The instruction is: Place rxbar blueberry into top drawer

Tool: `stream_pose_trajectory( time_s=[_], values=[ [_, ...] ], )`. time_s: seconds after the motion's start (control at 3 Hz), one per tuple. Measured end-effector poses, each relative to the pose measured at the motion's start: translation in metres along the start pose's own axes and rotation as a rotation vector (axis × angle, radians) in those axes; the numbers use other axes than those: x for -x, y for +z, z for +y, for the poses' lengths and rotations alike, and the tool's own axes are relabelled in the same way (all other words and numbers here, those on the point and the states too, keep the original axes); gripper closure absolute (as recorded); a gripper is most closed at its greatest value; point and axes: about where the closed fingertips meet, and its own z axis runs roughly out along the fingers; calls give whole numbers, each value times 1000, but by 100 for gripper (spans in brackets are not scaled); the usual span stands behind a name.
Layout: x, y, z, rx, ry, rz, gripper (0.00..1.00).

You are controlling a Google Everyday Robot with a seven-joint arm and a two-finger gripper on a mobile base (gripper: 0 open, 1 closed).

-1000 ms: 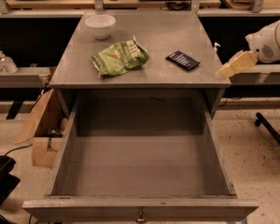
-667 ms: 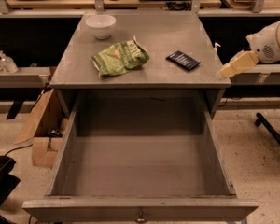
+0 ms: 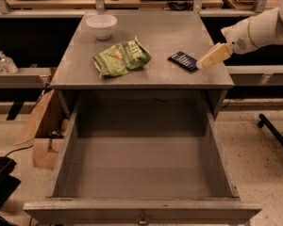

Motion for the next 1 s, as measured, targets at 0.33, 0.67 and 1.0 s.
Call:
stream_pose_trajectory(
  time_s=[0.33, 0.67, 1.0],
  values=[
    [18, 39, -8, 28, -9, -42, 0],
    [19, 70, -13, 24, 37, -35, 0],
    [5, 92, -11, 11, 122, 12, 0]
  ],
)
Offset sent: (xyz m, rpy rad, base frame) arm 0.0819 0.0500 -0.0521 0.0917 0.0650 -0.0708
